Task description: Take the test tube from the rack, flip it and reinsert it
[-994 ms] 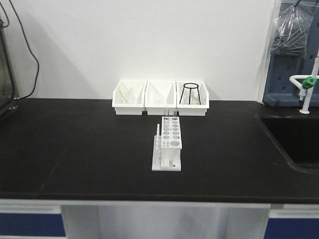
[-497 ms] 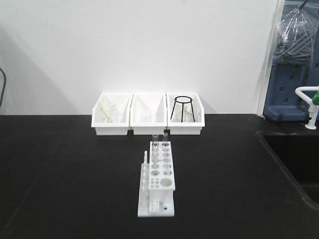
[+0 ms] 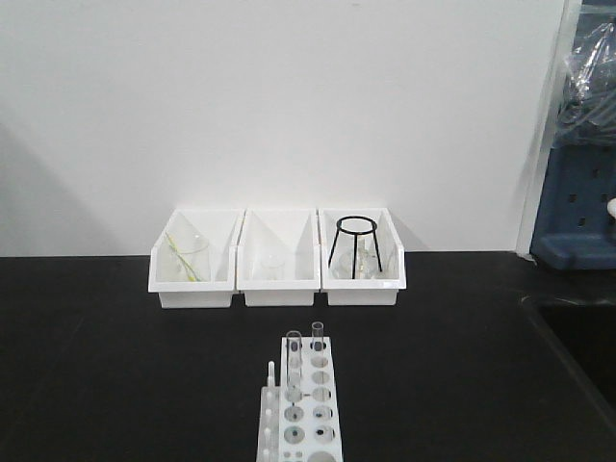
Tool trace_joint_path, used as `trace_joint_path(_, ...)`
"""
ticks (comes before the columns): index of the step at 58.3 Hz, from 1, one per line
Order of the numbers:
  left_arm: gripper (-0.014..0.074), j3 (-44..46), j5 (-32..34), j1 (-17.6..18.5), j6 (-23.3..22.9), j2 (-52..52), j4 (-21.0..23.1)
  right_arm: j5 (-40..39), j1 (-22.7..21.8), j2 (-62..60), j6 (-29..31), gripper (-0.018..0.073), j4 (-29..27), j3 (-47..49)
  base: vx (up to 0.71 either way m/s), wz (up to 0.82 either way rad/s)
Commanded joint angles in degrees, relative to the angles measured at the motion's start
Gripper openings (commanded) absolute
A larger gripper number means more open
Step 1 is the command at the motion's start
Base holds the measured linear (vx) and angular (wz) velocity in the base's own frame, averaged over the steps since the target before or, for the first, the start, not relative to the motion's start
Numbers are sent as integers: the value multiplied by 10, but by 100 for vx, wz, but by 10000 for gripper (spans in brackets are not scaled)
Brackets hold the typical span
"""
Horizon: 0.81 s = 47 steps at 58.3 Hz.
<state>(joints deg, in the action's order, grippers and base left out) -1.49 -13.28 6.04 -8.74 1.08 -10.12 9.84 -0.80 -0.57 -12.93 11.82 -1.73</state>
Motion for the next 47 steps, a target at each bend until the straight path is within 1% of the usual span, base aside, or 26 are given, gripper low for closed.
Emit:
trace_joint_path(1,-6,2,46,0,-5,5,2,-46,-3,-8,4,-11,7,-1,32,6)
trace_joint_path(22,-6,2,46,0,-5,5,2,-45,-3,-8,4,-11,7,-1,25,1)
trace_joint_path(47,-6,2,46,0,-5,5,2,-45,-3,-8,4,-11,7,-1,8,-1)
